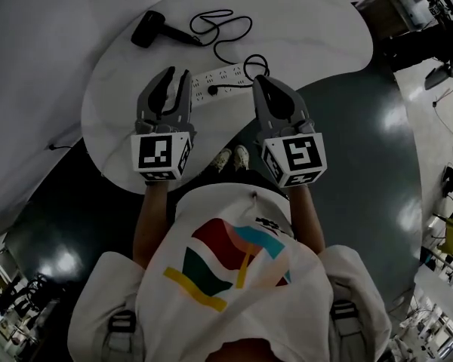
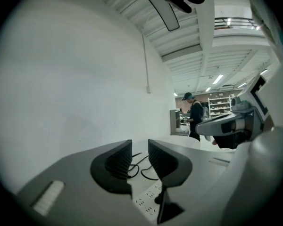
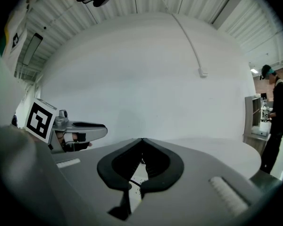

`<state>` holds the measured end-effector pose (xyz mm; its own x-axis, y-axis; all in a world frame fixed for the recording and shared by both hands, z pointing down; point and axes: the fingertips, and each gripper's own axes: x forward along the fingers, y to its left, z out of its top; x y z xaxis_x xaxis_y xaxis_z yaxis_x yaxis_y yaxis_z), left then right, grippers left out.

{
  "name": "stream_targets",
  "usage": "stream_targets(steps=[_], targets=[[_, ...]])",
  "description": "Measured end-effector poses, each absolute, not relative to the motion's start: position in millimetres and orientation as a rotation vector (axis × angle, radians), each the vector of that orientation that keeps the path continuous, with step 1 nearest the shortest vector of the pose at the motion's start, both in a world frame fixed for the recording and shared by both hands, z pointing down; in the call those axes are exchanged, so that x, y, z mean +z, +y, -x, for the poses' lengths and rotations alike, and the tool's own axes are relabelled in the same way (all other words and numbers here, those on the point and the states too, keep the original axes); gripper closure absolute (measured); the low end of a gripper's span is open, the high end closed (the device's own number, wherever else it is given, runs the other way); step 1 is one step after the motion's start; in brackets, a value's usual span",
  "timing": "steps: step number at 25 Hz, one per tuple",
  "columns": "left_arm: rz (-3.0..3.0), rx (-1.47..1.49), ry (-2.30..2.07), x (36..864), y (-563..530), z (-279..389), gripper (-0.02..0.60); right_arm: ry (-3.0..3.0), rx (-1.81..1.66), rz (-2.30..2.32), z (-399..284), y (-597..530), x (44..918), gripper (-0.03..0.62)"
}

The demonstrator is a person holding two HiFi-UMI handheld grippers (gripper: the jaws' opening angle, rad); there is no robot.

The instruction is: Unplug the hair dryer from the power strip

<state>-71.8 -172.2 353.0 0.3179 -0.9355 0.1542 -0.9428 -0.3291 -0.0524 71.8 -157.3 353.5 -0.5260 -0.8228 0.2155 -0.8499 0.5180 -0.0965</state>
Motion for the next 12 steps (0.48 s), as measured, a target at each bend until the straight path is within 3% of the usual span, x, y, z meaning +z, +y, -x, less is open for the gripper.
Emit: stream_targets(steps=[6,12], targets=[[-2.712,0.599,-1.473,396.0,-177.7,56.5,0.374,-2.608,0.307,-1.420,-63.4,-148.9,361.4,0.580],[-2.790,1.018,-0.917,470.4,-164.3,44.5,0.375,-2.579,0.329,-1.386,-57.8,-137.0,374.5,0.580]])
